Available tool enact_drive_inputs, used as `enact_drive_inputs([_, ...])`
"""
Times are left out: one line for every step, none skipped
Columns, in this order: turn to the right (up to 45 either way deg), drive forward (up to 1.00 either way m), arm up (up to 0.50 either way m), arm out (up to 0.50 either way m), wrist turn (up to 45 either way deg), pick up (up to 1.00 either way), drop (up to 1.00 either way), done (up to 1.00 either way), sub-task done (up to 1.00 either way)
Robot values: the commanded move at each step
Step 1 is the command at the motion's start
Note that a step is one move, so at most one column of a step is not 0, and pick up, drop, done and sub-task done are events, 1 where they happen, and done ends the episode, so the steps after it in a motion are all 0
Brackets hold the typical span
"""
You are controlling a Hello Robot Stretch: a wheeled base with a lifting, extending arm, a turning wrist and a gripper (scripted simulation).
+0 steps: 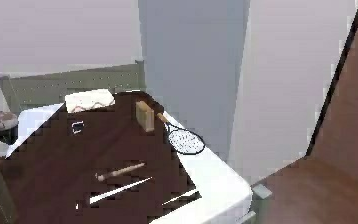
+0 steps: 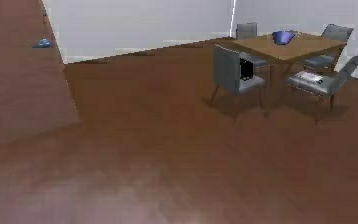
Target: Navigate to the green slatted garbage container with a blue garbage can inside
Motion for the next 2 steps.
enact_drive_inputs([45.0,0.00,0.00,0.00,0.0,0.00,0.00,0.00,0.00])
enact_drive_inputs([45.0,0.00,0.00,0.00,0.0,0.00,0.00,0.00,0.00])
